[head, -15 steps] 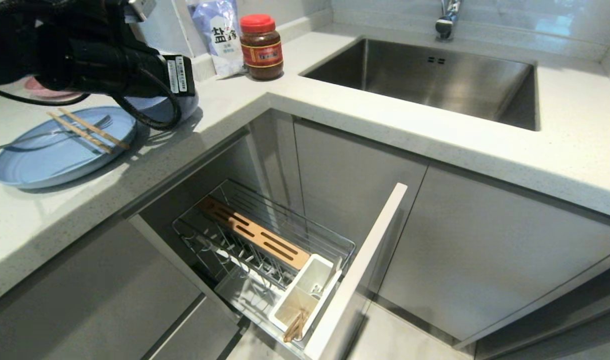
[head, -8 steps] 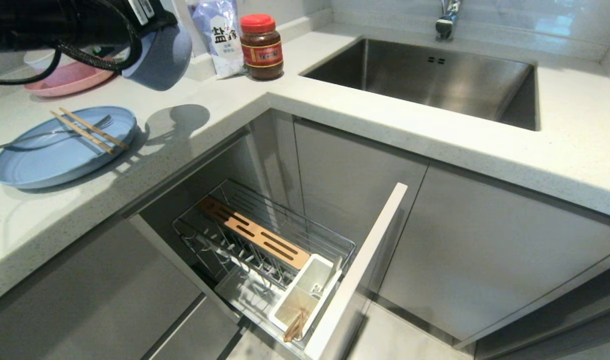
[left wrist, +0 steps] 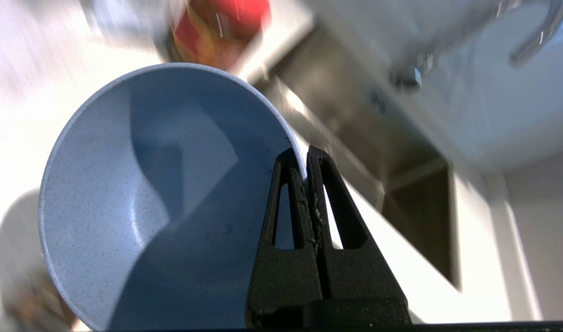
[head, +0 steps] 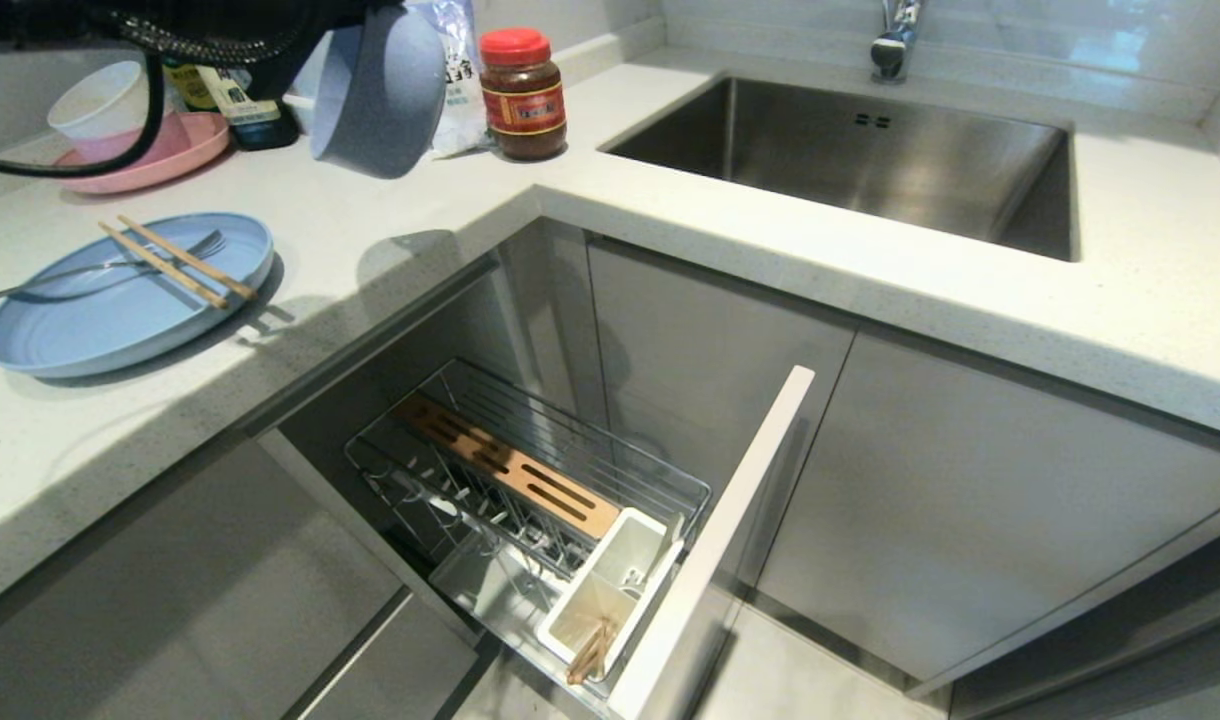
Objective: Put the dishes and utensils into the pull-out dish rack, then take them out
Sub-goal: Pick up the bowl and place it in the cupboard
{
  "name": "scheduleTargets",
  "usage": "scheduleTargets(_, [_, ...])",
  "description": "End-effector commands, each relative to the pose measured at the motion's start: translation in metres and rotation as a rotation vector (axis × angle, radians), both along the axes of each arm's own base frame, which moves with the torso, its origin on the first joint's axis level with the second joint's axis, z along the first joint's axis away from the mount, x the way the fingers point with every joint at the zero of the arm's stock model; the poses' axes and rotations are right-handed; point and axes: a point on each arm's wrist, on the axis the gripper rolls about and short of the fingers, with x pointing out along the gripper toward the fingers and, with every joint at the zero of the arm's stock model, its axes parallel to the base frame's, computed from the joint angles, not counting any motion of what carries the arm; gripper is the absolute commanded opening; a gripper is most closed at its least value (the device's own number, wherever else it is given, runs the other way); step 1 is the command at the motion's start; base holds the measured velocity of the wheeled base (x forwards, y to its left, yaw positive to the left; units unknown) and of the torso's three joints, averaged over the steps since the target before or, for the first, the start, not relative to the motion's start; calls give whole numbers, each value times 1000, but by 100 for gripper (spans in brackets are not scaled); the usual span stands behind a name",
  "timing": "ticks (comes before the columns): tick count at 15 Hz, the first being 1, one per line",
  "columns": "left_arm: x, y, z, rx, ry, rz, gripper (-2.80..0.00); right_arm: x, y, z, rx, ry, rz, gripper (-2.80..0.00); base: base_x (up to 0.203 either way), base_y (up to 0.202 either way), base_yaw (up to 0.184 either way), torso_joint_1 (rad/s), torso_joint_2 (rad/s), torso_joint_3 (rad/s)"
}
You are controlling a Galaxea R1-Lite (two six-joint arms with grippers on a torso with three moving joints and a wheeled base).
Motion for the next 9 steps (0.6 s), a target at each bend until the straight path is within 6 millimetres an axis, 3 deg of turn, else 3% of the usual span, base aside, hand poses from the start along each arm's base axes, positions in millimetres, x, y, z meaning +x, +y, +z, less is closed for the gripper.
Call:
scheduleTargets(1, [-27, -8, -8, 8, 106, -77, -280, 0, 0, 0, 0, -3, 0, -280, 0, 0, 0, 0, 0, 0])
scheduleTargets(5, [-42, -29, -56, -19, 317, -159, -280, 0, 0, 0, 0, -3, 0, -280, 0, 0, 0, 0, 0, 0])
scheduleTargets(9, [-30, -48, -114, -128, 339, -166, -280, 0, 0, 0, 0, -2, 0, -280, 0, 0, 0, 0, 0, 0])
